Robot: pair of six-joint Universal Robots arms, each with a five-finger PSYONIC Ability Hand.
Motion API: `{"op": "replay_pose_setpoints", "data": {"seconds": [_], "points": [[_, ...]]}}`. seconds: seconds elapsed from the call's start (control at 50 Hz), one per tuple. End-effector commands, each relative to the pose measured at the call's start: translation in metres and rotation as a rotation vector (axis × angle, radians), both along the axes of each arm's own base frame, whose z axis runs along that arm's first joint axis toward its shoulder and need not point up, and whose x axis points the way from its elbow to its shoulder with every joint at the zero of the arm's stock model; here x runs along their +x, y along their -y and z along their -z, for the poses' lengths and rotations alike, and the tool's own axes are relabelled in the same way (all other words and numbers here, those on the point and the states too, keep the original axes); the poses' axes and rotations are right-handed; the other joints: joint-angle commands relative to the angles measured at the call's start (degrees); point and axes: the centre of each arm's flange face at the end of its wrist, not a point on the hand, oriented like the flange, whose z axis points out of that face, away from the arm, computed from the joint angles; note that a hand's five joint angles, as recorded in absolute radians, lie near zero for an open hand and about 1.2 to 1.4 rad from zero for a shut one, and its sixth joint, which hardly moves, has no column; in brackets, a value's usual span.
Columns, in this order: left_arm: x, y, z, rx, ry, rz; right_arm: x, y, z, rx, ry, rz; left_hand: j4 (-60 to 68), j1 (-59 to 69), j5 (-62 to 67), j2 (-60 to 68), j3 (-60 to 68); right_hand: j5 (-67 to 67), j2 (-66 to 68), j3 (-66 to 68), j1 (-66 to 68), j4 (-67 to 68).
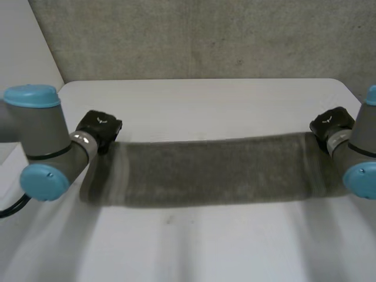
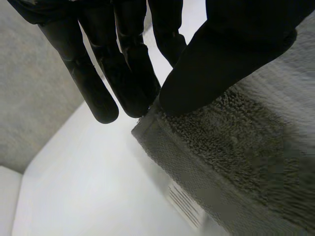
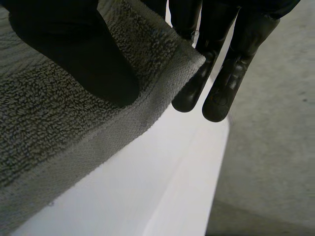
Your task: Fold the laundry
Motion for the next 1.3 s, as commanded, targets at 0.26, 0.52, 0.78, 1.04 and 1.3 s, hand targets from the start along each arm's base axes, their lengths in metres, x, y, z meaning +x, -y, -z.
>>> {"op": "replay_pose_setpoints", "data": {"seconds": [0.26, 0.52, 0.78, 1.04, 1.3], "points": [[-0.030, 0.019, 0.008, -0.063, -0.023, 0.048, 0.022, 0.028, 0.008, -0.218, 0.044, -0.043, -59.8, -59.3, -58.5, -59.8, -59.7, -57.3, -57.7, -58.1, -45.7, -58.3], [-0.017, -0.015, -0.023, -0.067, -0.059, 0.016, 0.011, -0.004, -0.043, -0.183, 0.222, -0.142, -59.8, -59.3, -58.5, -59.8, -59.7, -57.3, -57.7, -58.1, -45.7, -58.3], [0.006, -0.062, -0.038, -0.127, -0.288, -0.034, -0.038, -0.053, -0.016, 0.247, 0.238, -0.022, -59.8, -59.3, -58.5, -59.8, -59.7, -57.3, -57.7, -58.1, -45.7, -58.3], [0.016, -0.071, -0.020, -0.122, -0.345, -0.064, -0.068, -0.055, 0.017, 0.253, 0.290, 0.005, -59.8, -59.3, -58.5, -59.8, -59.7, -40.6, -41.0, -41.4, -29.0, -41.6], [0.015, -0.073, -0.021, -0.122, -0.346, -0.058, -0.069, -0.044, 0.031, 0.187, 0.304, -0.042, -59.8, -59.3, -58.5, -59.8, -59.7, -13.1, -13.6, -13.9, -1.5, -14.1]]}}
